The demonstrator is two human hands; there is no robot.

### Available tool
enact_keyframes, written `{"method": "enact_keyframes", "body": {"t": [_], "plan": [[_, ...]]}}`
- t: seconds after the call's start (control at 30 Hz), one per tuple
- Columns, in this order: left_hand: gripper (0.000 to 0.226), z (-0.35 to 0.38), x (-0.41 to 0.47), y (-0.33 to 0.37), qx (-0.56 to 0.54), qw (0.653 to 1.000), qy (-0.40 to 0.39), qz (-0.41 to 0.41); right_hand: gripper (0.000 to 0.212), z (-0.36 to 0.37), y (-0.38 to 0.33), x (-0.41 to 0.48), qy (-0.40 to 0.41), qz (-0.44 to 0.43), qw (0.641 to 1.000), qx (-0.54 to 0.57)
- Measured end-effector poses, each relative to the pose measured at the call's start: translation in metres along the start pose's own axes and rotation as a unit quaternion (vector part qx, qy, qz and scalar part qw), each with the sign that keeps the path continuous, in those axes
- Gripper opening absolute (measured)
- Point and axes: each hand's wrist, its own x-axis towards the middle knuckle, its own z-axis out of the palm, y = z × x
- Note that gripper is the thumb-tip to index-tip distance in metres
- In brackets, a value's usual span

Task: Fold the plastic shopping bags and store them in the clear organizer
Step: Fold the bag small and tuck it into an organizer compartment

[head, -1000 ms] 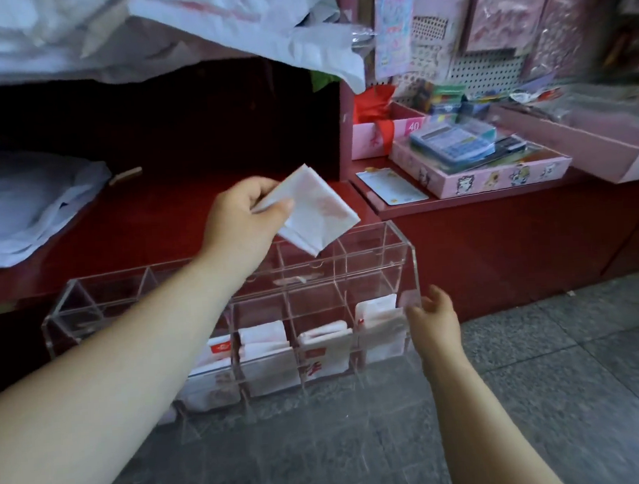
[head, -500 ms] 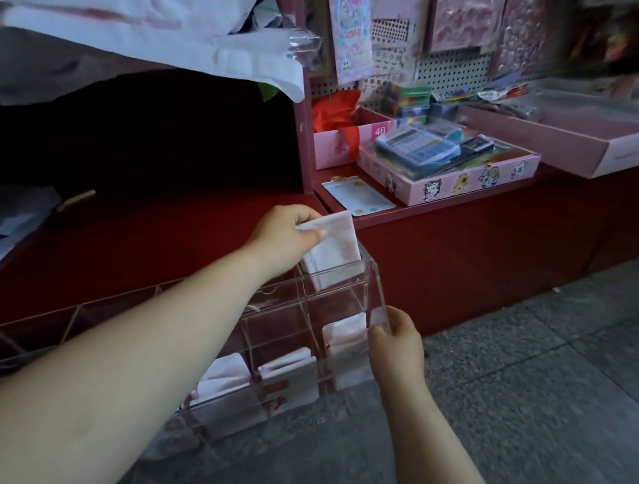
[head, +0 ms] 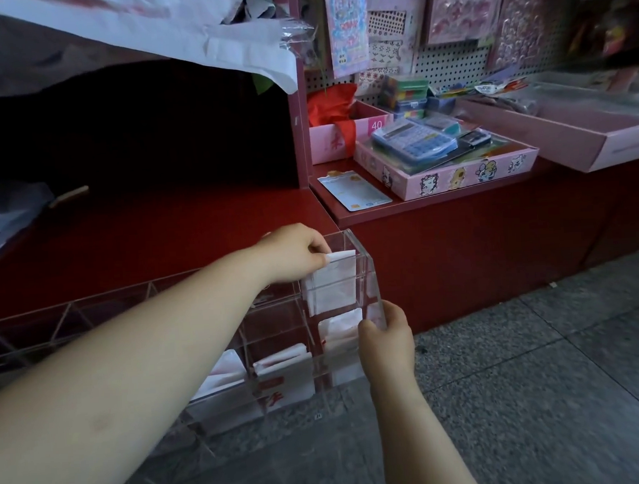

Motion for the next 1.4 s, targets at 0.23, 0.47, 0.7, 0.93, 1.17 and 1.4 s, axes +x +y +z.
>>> {"method": "enact_keyframes", "body": {"t": [0.23,0.47,0.7,0.93,1.17,1.4], "plan": [[0.021,0.003,-0.011,-0.01,-0.08,0.994,0.07,0.015,0.039,0.002,0.002,0.001,0.002,-0.012,1.0,-0.017],[0.02,0.0,-0.055,-0.034,-0.104,0.971,0.21,0.036,0.058,0.001,0.0,-0.007,0.024,-0.074,0.993,-0.086],[0.02,-0.008,-0.131,-0.092,-0.061,0.963,0.262,-0.033,0.05,0.004,-0.012,-0.03,0.049,-0.181,0.97,-0.157],[0.044,-0.001,-0.19,-0.173,0.083,0.949,0.288,-0.103,0.043,0.021,-0.021,-0.057,0.01,-0.29,0.939,-0.186],[0.075,-0.008,-0.191,-0.201,0.136,0.951,0.247,-0.13,0.037,0.081,-0.158,-0.069,-0.001,-0.525,0.825,-0.209],[0.072,-0.009,-0.196,-0.207,0.105,0.96,0.246,-0.085,0.042,0.152,-0.31,-0.085,0.039,-0.634,0.703,-0.319]]}}
